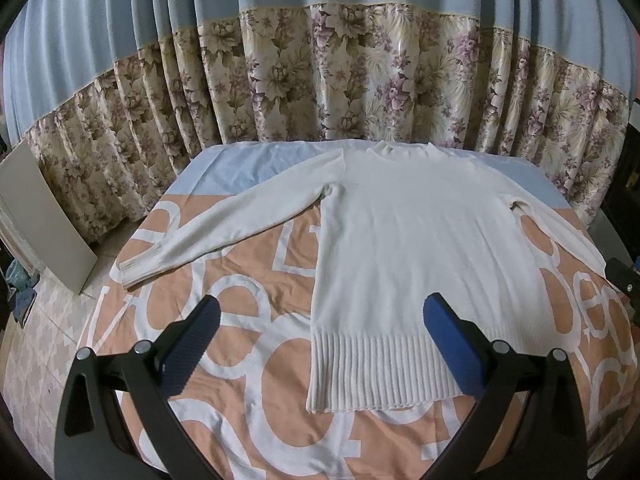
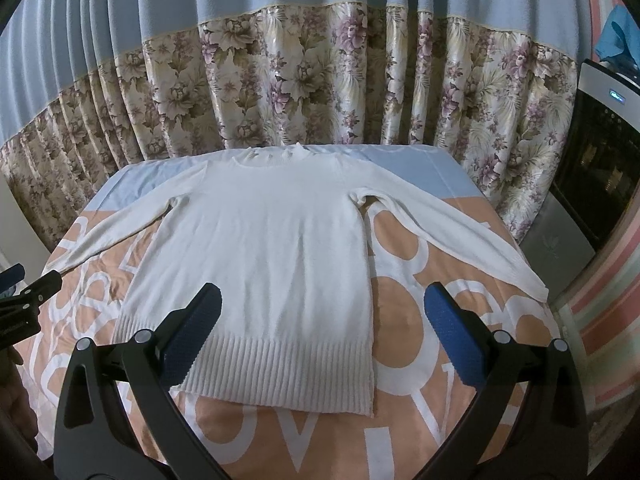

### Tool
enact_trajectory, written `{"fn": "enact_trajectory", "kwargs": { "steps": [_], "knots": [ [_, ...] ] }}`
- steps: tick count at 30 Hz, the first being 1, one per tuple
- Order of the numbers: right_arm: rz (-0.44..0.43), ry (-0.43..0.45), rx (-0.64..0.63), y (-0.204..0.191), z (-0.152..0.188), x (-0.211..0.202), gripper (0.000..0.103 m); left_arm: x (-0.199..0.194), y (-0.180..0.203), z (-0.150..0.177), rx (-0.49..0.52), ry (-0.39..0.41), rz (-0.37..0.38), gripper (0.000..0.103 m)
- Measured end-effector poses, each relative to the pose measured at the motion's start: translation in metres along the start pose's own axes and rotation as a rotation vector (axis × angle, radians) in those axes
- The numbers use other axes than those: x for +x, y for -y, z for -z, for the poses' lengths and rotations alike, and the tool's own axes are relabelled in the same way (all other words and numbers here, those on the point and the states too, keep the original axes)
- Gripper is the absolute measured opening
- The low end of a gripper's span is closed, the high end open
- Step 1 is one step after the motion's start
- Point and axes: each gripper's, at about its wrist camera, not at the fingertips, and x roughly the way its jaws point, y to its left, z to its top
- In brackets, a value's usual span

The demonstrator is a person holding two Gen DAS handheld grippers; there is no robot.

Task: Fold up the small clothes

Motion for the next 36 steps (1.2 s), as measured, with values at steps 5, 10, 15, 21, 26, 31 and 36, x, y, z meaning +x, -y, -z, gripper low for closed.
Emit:
{"fn": "enact_trajectory", "kwargs": {
  "steps": [5,10,15,21,26,31,36],
  "knots": [
    [0.006,-0.002,0.000,0.002,-0.002,0.003,0.100,0.001,0.000,0.001,0.000,0.001,0.000,0.102],
    [0.017,-0.007,0.004,0.012,-0.004,0.009,0.100,0.003,0.001,0.001,-0.001,-0.007,0.002,0.102],
    [0.023,-0.011,0.001,0.016,-0.006,0.012,0.100,0.005,0.003,0.001,0.000,-0.007,0.004,0.102],
    [0.021,-0.008,0.001,0.019,-0.007,0.015,0.100,0.007,0.005,-0.001,-0.003,-0.009,0.003,0.102],
    [0.020,-0.008,-0.002,0.026,-0.011,0.021,0.100,0.018,0.010,-0.007,-0.014,-0.019,0.007,0.102],
    [0.033,0.001,0.009,0.049,-0.013,0.037,0.100,0.028,0.015,-0.006,-0.006,-0.026,0.009,0.102],
    [0.074,0.007,0.042,0.088,-0.005,0.049,0.100,0.037,0.027,-0.003,0.006,-0.014,0.008,0.102]
  ]
}}
